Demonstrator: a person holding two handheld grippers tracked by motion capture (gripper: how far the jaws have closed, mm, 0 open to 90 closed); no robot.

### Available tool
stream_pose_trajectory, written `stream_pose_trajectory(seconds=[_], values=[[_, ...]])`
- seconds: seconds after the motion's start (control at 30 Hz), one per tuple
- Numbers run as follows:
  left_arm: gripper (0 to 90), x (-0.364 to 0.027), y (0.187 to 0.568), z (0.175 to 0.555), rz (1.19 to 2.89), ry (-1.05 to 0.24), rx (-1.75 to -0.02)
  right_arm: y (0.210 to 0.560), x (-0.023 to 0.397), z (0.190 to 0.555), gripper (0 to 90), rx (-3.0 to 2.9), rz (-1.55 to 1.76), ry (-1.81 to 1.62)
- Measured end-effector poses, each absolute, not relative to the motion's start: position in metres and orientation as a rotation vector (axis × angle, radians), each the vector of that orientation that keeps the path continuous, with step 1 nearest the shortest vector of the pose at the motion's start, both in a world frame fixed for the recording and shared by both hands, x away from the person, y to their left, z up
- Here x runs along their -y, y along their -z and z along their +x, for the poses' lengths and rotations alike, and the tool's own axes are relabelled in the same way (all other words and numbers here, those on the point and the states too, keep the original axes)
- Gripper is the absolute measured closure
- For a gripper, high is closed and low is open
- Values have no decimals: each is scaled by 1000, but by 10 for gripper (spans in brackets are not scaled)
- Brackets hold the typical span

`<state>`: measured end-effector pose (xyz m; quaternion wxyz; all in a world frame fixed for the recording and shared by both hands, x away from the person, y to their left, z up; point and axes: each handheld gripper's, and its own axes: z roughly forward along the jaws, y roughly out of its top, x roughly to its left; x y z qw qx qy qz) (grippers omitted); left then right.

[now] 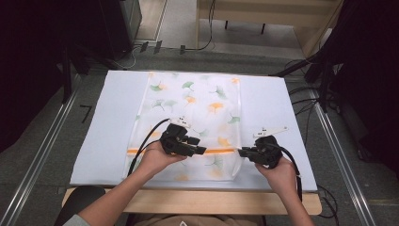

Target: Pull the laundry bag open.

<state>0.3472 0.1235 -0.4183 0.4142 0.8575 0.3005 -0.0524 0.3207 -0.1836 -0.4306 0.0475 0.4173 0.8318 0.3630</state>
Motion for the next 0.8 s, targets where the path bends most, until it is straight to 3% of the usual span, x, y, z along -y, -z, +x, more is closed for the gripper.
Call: stream_pose_trajectory(seconds=[0.17,0.33,0.63,0.8], values=[[521,-113,422,343,2156,134,-738,430,182,321,851,-2535,1284,-1105],[615,-104,422,339,2146,164,-712,430,182,321,851,-2535,1289,-1100],[601,-85,426,333,2149,148,-694,429,182,321,854,-2540,1284,-1101],[641,-74,426,332,2167,142,-683,429,180,321,854,-2536,1282,-1100]])
